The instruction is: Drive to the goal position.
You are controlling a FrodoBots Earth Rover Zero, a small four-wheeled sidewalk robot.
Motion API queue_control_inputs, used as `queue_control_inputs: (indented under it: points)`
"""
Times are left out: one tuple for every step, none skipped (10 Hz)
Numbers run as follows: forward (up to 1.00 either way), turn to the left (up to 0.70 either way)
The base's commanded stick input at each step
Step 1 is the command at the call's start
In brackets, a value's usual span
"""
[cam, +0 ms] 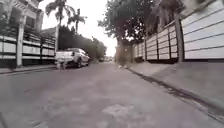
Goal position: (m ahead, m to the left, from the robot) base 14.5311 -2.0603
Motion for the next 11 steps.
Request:
queue_control_inputs:
  points:
    - [1.0, 0.0]
    - [1.0, 0.0]
    - [1.0, 0.0]
    - [1.0, 0.0]
    - [1.0, 0.0]
    - [1.0, 0.0]
    - [1.0, 0.0]
    - [1.0, 0.0]
    - [1.0, 0.0]
    - [1.0, 0.0]
    - [1.0, 0.0]
